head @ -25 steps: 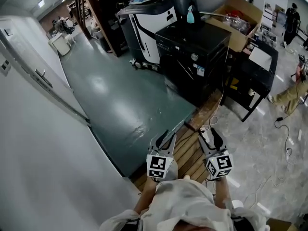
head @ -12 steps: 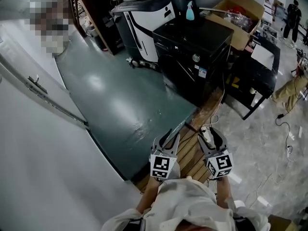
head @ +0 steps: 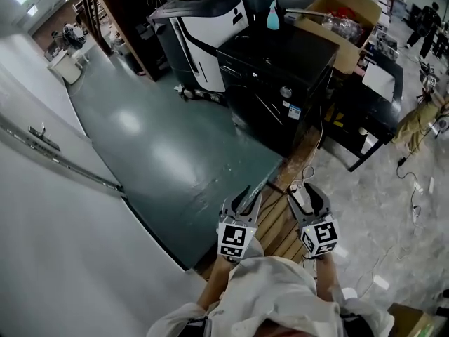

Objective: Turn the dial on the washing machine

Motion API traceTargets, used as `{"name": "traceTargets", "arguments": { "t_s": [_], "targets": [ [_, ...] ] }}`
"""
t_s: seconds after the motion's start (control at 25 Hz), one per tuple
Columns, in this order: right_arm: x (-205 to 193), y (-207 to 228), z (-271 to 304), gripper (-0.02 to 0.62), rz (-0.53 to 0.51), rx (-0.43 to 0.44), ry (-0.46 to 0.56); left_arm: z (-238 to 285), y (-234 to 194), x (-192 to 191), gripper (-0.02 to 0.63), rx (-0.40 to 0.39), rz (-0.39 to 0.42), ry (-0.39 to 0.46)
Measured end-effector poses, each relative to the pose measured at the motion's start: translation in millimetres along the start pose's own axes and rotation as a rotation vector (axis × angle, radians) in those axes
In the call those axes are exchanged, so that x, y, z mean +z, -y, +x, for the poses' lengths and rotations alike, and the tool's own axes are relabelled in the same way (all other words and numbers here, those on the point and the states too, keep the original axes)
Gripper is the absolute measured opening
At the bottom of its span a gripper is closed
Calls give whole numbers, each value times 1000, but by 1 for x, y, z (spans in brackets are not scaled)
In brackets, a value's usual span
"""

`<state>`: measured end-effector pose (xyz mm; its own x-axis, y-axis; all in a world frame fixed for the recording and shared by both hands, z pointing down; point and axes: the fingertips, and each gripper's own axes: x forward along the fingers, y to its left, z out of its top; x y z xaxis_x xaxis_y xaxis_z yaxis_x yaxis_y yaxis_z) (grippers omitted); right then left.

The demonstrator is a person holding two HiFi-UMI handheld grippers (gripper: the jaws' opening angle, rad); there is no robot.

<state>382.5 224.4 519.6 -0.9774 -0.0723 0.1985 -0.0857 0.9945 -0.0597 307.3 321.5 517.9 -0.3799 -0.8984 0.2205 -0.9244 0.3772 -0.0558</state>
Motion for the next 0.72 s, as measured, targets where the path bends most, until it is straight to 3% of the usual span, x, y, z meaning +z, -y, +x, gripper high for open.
{"name": "traceTargets", "arguments": {
  "t_s": [0.72],
  "targets": [
    [41,-28,56,236,-4,-37,-63,10,-81,27,127,-38,-45,6]
  ]
}}
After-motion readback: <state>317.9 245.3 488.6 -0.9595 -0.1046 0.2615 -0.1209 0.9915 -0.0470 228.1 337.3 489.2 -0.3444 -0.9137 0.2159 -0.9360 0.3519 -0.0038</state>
